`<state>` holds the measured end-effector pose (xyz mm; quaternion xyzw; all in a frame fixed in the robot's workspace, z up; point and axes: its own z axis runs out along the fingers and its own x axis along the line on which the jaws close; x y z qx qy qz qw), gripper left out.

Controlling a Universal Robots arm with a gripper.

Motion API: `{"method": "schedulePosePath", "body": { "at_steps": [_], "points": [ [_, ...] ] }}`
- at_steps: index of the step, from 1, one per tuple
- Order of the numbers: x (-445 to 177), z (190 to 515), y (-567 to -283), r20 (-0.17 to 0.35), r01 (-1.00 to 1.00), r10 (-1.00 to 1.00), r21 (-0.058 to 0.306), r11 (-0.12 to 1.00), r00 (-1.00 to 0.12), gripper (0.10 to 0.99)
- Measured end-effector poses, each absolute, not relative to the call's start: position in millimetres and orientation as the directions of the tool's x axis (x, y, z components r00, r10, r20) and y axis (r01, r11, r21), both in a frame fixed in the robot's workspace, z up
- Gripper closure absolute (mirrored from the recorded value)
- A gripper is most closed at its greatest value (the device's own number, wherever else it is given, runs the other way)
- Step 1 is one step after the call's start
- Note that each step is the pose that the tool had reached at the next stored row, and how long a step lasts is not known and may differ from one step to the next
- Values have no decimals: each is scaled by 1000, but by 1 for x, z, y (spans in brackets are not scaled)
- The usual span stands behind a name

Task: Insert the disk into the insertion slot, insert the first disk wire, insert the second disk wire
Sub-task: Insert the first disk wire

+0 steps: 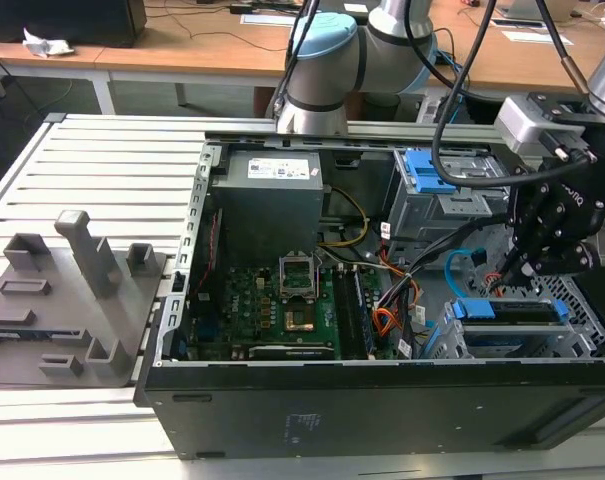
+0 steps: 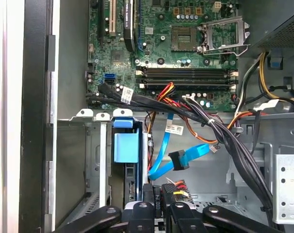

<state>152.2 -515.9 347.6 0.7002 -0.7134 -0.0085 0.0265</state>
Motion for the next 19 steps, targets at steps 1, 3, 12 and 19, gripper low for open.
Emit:
{"method": "schedulePosePath", "body": {
  "at_steps": [1,3,12,19],
  "points": [
    [152,348,-516,25,-999,-1000,49,19,-18,902],
    [152,348,-516,23,-999,-1000,49,19,-18,902],
    [157,348,-518,21,-999,-1000,51,19,-18,902],
    [157,348,-537,21,-999,-1000,51,19,-18,902]
  ]
}}
